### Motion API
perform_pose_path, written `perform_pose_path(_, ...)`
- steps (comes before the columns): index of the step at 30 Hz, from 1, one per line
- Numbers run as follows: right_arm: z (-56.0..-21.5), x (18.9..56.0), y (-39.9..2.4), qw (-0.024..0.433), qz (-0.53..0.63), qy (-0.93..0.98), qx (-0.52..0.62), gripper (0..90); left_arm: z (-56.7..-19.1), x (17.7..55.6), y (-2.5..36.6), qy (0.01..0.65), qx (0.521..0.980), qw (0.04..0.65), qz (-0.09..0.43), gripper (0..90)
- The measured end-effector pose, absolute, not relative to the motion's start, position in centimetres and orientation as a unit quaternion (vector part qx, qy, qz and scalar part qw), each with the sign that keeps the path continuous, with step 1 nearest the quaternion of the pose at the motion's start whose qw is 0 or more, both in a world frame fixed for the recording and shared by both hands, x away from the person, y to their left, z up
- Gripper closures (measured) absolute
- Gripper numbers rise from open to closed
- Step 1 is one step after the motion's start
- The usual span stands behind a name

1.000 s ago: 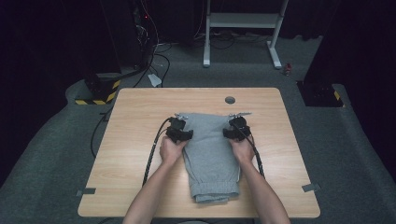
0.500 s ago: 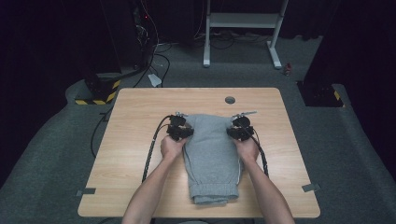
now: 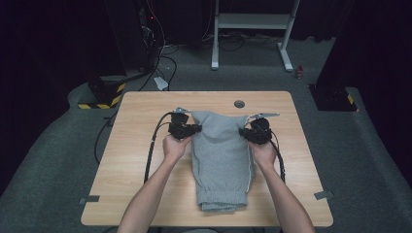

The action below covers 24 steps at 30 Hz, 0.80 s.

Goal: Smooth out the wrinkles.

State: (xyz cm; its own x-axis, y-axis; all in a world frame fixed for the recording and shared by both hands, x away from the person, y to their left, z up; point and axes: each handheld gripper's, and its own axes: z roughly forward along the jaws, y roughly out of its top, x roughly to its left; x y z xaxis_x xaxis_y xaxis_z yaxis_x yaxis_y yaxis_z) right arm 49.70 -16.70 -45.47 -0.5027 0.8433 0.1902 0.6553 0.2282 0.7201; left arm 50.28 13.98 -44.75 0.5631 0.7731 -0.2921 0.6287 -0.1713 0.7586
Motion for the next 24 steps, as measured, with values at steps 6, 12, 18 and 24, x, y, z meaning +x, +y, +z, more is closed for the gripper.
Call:
perform_pose_path(6,-44.0,49.2,-17.6,0.123,0.41,0.765,0.481,83.4,-43.1,50.2,14.0,0.448,0.761,0.463,0.084,82.7)
perform_pose_path(12,-42.1,50.2,-17.6,0.138,0.413,0.764,0.476,83.5,-41.7,51.1,14.0,0.453,0.749,0.475,0.091,82.7)
perform_pose_path(18,-39.1,52.1,-17.7,0.144,0.436,0.75,0.477,83.6,-37.9,52.8,14.2,0.457,0.728,0.5,0.105,82.6)
perform_pose_path(24,-37.3,51.7,-17.8,0.168,0.445,0.748,0.462,83.6,-36.6,51.4,14.2,0.426,0.737,0.513,0.116,82.4)
